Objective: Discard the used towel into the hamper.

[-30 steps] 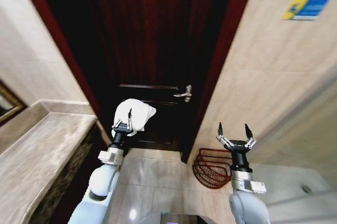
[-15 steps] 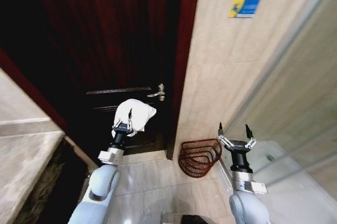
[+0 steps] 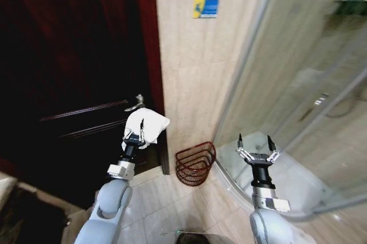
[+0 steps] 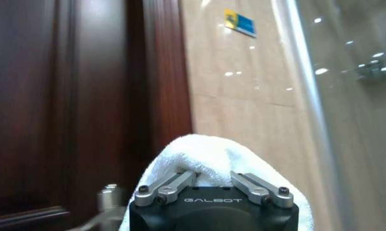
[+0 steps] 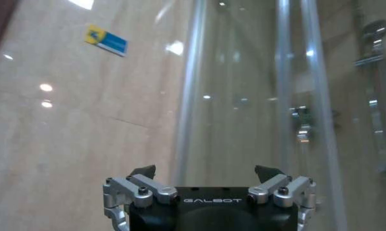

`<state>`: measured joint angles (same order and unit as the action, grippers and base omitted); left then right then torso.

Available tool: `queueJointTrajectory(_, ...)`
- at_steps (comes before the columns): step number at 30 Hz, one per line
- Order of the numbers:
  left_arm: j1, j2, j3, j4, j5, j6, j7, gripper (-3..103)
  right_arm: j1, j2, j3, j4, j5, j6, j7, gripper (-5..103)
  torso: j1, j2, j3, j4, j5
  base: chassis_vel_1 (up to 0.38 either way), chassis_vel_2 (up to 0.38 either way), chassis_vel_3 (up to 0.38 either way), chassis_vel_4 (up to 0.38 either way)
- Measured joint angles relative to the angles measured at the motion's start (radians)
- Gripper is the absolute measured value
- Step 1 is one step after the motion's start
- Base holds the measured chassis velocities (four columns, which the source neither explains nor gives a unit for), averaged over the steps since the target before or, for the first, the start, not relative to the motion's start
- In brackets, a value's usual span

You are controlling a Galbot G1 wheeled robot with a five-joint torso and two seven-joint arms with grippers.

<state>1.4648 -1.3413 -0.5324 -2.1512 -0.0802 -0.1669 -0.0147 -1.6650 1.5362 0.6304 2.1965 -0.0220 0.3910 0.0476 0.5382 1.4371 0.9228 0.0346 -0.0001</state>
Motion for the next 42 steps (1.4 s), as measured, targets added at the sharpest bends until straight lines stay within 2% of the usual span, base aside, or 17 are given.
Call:
queueJointTrajectory(8, -0.013, 0.005, 0.004, 0.028, -0.029, -0.005, 0.007, 6, 0.001, 0.001, -0.001, -0.003, -0.005, -0.004, 0.002, 100, 0.000, 0.000, 0.000, 0.0000, 0.0001, -0.124, -0.122, -0.123, -0.123)
queueJointTrajectory(13, -0.027, 0.011, 0.016, 0.051, -0.066, -0.028, 0.014, 6, 0.005, 0.004, -0.001, -0.012, -0.006, -0.004, 0.002, 100, 0.000, 0.000, 0.000, -0.0003, 0.0001, -0.104, -0.094, -0.109, -0.115)
queueJointTrajectory(18, -0.055, 0.034, 0.033, 0.103, -0.068, -0.029, 0.033, 6, 0.007, 0.007, 0.000, -0.018, -0.008, -0.005, 0.005, 100, 0.000, 0.000, 0.000, 0.0000, 0.0000, -0.022, -0.024, -0.019, -0.017)
queueJointTrajectory(25, -0.114, 0.086, 0.072, 0.177, -0.140, -0.007, 0.034, 6, 0.008, 0.007, 0.010, -0.031, -0.007, -0.005, 0.011, 100, 0.000, 0.000, 0.000, 0.0000, 0.0000, 0.000, 0.000, 0.000, 0.000)
queueJointTrajectory(28, -0.151, 0.140, 0.123, 0.233, -0.208, 0.004, 0.072, 6, 0.020, 0.019, 0.011, -0.038, -0.007, -0.004, 0.012, 100, 0.000, 0.000, 0.000, 0.0001, -0.0001, 0.000, 0.000, 0.000, 0.000)
queueJointTrajectory(29, -0.151, 0.140, 0.123, 0.233, -0.208, 0.004, 0.072, 6, 0.020, 0.019, 0.011, -0.038, -0.007, -0.004, 0.012, 100, 0.000, 0.000, 0.000, 0.0001, -0.0001, 0.000, 0.000, 0.000, 0.000)
queueJointTrajectory(32, -0.196, 0.198, 0.207, 0.313, -0.231, 0.002, 0.112, 6, 0.032, 0.046, 0.007, -0.062, -0.012, 0.012, 0.011, 100, 0.000, 0.000, 0.000, 0.0001, -0.0001, 0.000, 0.000, 0.000, 0.000)
queueJointTrajectory(36, -0.261, 0.230, 0.278, 0.396, -0.253, 0.000, 0.119, 6, 0.034, 0.062, 0.007, -0.074, -0.013, 0.034, 0.012, 100, 0.000, 0.000, 0.000, 0.0001, 0.0000, 0.000, 0.000, 0.000, 0.000)
queueJointTrajectory(42, -0.374, 0.234, 0.366, 0.521, -0.292, -0.005, 0.122, 6, 0.028, 0.066, 0.011, -0.059, -0.008, 0.037, 0.014, 100, 0.000, 0.000, 0.000, 0.0000, 0.0000, 0.000, 0.000, 0.000, 0.000)
